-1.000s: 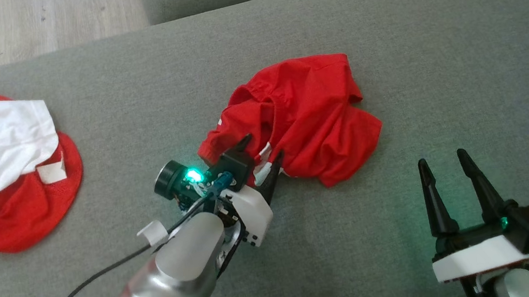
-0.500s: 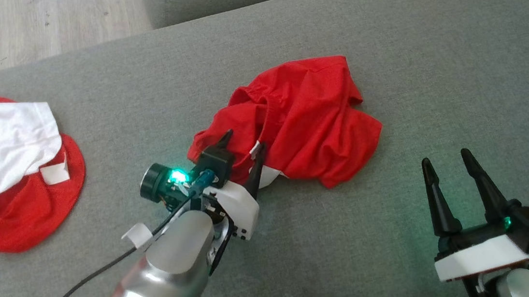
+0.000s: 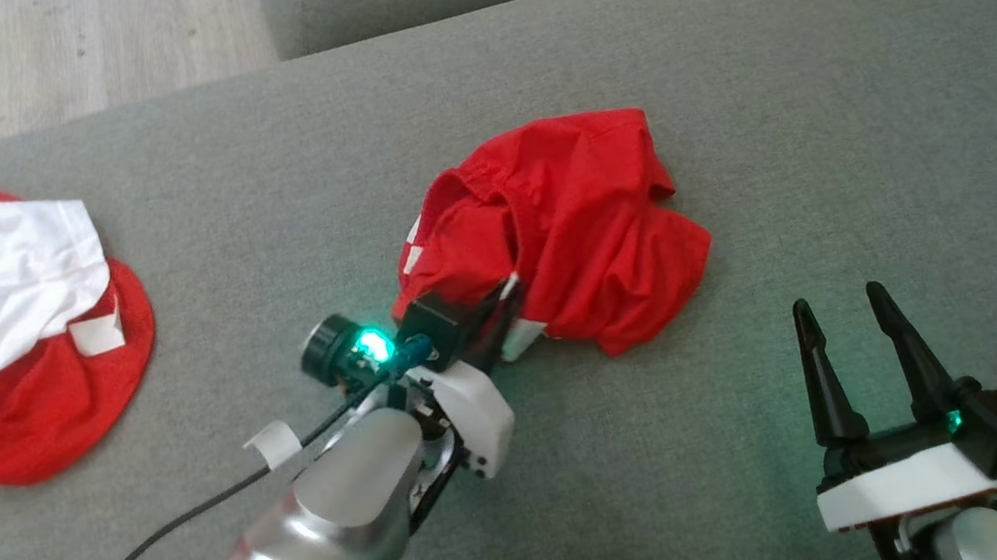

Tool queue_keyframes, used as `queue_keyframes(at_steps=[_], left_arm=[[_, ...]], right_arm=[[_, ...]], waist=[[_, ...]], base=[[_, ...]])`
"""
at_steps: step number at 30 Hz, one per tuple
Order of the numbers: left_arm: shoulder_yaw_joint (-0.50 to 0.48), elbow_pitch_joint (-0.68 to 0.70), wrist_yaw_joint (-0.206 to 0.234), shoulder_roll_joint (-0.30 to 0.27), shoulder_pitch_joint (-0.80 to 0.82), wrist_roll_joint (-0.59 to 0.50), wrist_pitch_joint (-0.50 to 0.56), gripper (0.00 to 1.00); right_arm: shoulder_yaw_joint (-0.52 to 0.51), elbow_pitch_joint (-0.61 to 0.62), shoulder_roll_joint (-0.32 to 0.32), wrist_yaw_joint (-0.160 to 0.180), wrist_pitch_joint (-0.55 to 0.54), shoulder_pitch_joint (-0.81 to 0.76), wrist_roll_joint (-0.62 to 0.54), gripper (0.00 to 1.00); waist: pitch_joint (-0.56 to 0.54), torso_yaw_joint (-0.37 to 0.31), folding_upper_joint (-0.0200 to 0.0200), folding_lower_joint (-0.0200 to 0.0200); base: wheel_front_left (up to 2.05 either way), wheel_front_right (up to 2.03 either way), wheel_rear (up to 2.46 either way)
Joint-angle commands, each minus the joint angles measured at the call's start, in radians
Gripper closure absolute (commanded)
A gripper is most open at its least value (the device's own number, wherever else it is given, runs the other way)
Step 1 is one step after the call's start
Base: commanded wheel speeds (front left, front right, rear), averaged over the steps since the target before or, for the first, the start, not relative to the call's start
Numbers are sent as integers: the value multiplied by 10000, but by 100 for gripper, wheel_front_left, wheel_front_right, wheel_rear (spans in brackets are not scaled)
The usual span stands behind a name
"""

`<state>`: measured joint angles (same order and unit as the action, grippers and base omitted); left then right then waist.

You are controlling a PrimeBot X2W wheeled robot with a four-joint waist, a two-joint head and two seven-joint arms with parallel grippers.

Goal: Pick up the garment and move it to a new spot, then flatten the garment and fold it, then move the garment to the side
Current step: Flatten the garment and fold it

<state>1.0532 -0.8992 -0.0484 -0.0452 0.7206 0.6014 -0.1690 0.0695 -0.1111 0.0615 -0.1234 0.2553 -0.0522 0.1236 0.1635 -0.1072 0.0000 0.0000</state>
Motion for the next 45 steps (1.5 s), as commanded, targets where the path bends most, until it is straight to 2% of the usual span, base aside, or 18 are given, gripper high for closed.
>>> queue_keyframes(at_steps=[1,4,9,16,20,23,26,31,32,33,34,35,36,40,42,45], left_arm=[[-160,407,-106,-51,540,184,-156,100],[-122,1018,-384,-51,736,711,-186,100],[-341,2393,-702,-51,1553,2227,-3,100],[-1596,3496,-790,-51,3776,4562,146,100],[-2097,3450,-799,-255,4287,5137,375,100],[-2061,3283,-791,-700,3489,5432,635,100],[-1747,3159,-703,-1108,1899,5621,662,100],[-827,3090,-576,-1329,-749,5201,-178,100],[-661,3098,-557,-1267,-1102,5047,-363,81],[-661,3098,-557,-1267,-1102,5047,-363,81],[-478,3116,-563,-1184,-1406,4887,-491,56],[-276,3156,-570,-1103,-1641,4680,-588,10],[-115,3190,-568,-1020,-1843,4490,-669,0],[800,3472,-267,-927,-2044,2752,-877,0],[889,3617,-20,-914,-2031,2246,-903,0],[844,3786,53,-860,-2066,2008,-916,0]], right_arm=[[188,264,25,-73,65,162,116,0],[234,218,7,-73,65,162,237,0],[315,205,-4,-73,65,187,228,0],[326,321,-76,-73,65,62,330,0],[256,316,-99,-73,65,-139,354,0],[116,382,-106,-73,65,-244,439,0],[56,424,-109,-73,65,-300,549,0],[55,383,-110,-73,65,-335,470,0],[44,369,-110,-73,65,-339,443,0],[44,369,-110,-73,65,-339,443,0],[41,354,-110,-73,65,-336,403,0],[21,347,-111,-73,65,-336,378,0],[10,344,-111,-73,65,-339,355,0],[-43,318,-111,-73,65,-351,232,0],[-16,297,-111,-73,65,-363,210,0],[14,251,-111,-73,65,-379,196,0]], waist=[[-62,-52,0,0],[-183,-157,0,0],[-405,-436,0,0],[-736,-870,0,0],[-826,-856,0,0],[-792,-720,0,0],[-716,-515,0,0],[-541,-75,0,0],[-507,24,0,0],[-507,24,0,0],[-483,115,0,0],[-467,216,0,0],[-456,304,0,0],[-462,637,0,0],[-495,698,0,0],[-556,737,0,0]], base=[[0,0,0],[0,0,0],[0,0,0],[0,0,0],[0,0,0],[0,0,0],[0,0,0],[0,0,0],[0,0,0],[0,0,0],[0,0,0],[0,0,0],[0,0,0],[0,0,0],[0,0,0],[0,0,0]])
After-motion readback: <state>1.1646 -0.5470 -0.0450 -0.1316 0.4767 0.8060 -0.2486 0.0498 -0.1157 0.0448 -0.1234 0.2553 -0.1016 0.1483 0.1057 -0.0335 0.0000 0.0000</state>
